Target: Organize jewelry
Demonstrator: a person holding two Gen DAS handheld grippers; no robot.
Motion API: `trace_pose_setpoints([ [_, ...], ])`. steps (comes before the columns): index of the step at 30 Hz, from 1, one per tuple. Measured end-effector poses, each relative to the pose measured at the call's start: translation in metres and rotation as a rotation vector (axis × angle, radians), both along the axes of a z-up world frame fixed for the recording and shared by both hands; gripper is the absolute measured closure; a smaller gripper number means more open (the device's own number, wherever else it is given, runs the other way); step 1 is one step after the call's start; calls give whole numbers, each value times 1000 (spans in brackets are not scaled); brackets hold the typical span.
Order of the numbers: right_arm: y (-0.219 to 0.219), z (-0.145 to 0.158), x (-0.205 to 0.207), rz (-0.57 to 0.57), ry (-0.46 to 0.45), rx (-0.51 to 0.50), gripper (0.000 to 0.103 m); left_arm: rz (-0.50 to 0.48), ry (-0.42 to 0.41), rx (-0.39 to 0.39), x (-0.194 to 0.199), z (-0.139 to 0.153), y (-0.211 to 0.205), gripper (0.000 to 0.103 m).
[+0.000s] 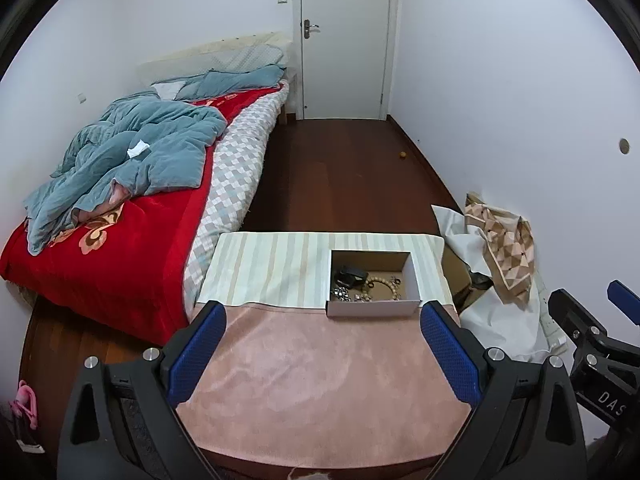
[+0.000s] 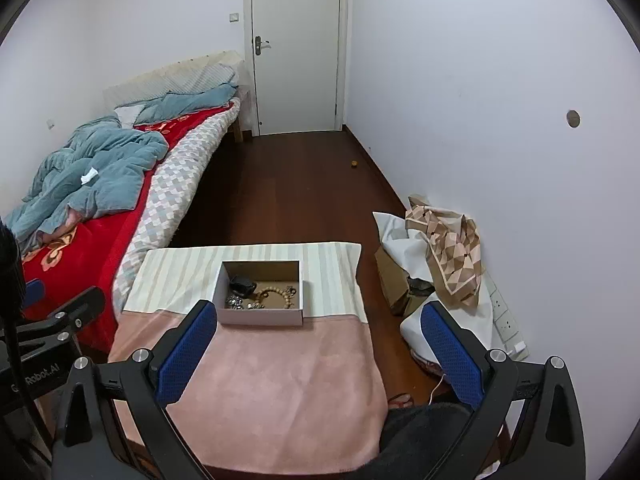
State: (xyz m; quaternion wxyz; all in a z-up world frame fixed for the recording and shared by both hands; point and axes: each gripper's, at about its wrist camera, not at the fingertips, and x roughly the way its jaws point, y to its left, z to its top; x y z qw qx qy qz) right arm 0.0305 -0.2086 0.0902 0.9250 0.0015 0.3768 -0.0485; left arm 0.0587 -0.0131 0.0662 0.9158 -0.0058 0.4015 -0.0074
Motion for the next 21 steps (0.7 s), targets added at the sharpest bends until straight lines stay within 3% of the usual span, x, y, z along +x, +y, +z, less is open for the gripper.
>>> trace_pose_setpoints([
  [8,-2,-18,47,-17,30,-10,0,33,11,28,31,-12,1,0],
  [21,-5,-48,106,-17,126,-20,0,23,114,58,76,-32,-8,0],
])
